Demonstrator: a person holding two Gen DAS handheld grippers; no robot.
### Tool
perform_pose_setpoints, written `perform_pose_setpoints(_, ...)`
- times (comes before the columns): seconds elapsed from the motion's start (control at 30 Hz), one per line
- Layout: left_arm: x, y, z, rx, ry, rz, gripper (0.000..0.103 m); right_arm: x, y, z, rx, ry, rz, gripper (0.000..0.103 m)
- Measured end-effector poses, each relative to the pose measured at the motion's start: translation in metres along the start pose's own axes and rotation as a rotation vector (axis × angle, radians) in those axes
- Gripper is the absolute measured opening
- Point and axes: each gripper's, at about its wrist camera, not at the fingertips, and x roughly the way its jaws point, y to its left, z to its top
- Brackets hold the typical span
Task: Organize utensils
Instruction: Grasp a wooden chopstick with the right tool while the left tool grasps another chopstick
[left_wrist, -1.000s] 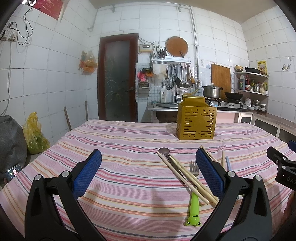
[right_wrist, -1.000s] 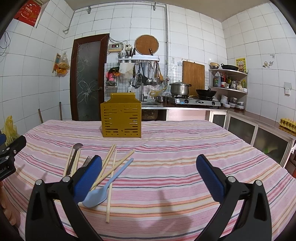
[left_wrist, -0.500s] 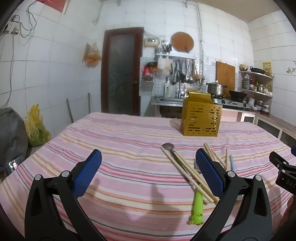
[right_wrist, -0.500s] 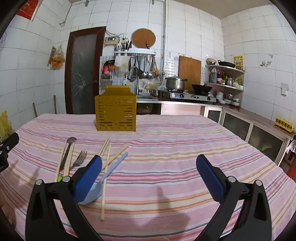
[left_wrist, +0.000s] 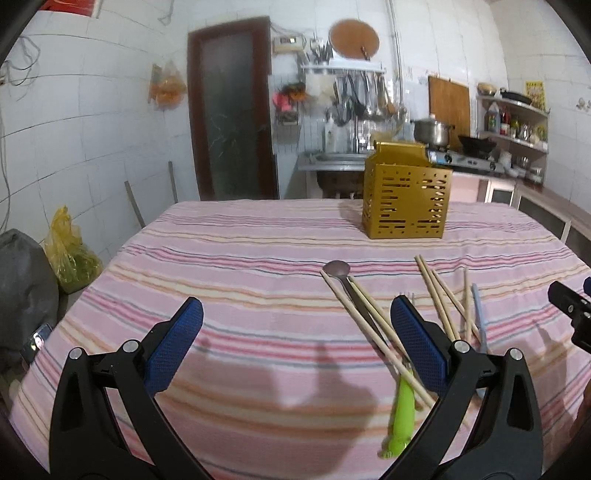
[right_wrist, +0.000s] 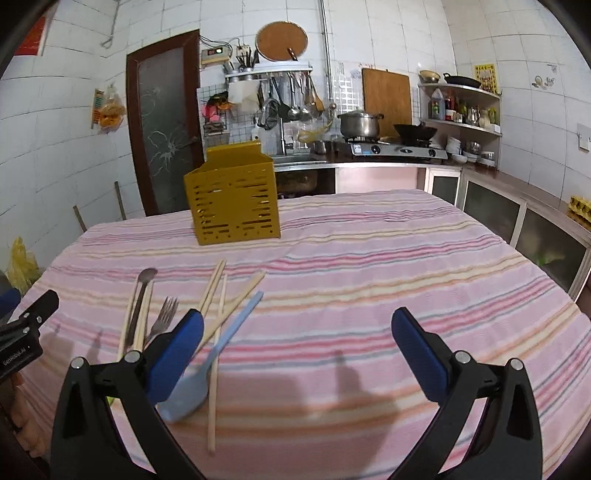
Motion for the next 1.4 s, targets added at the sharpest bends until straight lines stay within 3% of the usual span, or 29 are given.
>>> perform_pose_setpoints(0.2, 0.034, -0.006, 0.033, 0.017, 0.066, -0.026, 0.098, 0.034, 0.013, 0.027, -0.038, 0.065, -0.023, 0.099)
perform_pose_setpoints(0.47, 0.081, -0.020, 0.053, 0.015, 0.158, -0.023, 0.098, 0.079, 0.033, 0.041, -0.060, 0.139, -0.034, 0.098)
perform_pose_setpoints(0.73, 0.123, -0.028, 0.058, 0.001, 0.247, -0.034, 0.097, 0.130, 0.051, 0.038, -0.078, 0.255, -0.044, 0.080)
perform_pose_setpoints(1.0, 0.150, -0.024, 0.041, -0.039, 0.320, -0.036, 0.085, 0.159, 0.050, 0.026, -0.026, 0.370, 0.005, 0.043)
perform_pose_setpoints(1.1, 0.156, -0.027, 0.035, -0.026, 0.331, -0.042, 0.085, 0.161, 0.051, 0.024, -0.017, 0.372, 0.016, 0.036)
perform_pose_setpoints(1.4, 0.175, -0.017, 0.023, -0.066, 0.407, -0.036, 0.076, 0.161, 0.055, 0.022, -0.040, 0.357, 0.015, 0.035)
